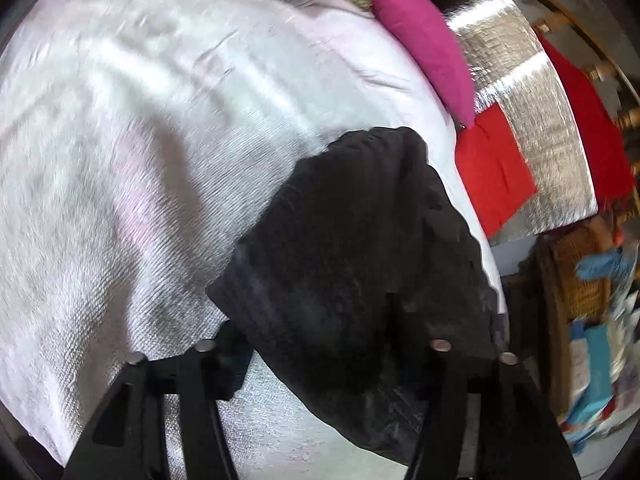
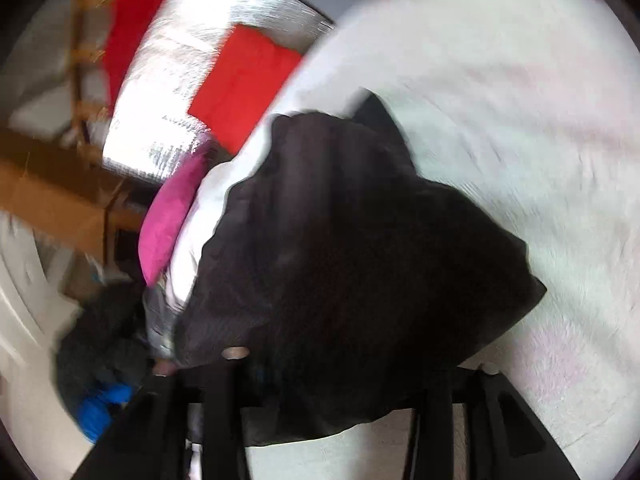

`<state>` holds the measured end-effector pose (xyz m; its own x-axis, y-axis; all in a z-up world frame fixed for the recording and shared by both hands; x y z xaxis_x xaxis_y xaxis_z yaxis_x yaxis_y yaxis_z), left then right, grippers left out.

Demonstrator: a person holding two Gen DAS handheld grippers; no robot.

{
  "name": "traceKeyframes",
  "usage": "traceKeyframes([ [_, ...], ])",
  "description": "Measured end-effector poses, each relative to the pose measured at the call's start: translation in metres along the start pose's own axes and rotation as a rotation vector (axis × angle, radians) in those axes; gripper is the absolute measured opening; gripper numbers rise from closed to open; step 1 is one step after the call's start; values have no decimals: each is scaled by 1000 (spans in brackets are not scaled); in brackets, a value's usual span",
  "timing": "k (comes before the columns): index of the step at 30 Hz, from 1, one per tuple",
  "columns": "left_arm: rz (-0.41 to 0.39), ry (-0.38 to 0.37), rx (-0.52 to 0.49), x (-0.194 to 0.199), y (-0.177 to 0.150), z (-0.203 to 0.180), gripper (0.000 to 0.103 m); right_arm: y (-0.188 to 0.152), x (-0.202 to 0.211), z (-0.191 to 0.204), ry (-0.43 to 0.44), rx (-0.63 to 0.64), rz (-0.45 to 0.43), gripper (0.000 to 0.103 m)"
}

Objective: Fold large clothes

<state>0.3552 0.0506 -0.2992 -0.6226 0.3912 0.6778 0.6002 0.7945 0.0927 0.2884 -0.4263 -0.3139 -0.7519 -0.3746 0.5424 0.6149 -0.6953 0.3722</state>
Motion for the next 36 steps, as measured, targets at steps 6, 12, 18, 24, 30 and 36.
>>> traceKeyframes([
  [6, 83, -35, 41, 24, 19, 14, 70, 19, 38, -21, 57, -38, -22, 62],
  [12, -59, 10, -26, 55, 63, 12, 78, 55, 66, -34, 8, 61, -60, 88],
  [18, 130, -99, -147, 13, 72, -29, 80, 78, 30, -37, 47, 112, 91, 88],
  [24, 345, -91, -184, -46, 63, -52, 81, 84, -17, -28, 36, 191, 240, 88],
  [30, 465, -146, -171, -72, 69, -66, 90, 88, -42, -23, 99, 218, 288, 89],
  [36, 504, -159, -204, -82, 55, -84, 92, 91, -68, -1, 136, 259, 300, 89],
])
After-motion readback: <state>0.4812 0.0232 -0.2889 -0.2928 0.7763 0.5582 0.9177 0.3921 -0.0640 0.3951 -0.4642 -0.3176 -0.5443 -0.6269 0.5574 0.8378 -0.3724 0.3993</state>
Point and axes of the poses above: each gripper's, at about its wrist camera, not at the fingertips, and x roughly against the way its jaws point, z to its left, y to its top, the point moved 6 cm from there along -x, roughly the way its jaws point, and after that the axes turned 15 degrees about x, right-handed, at the moved point
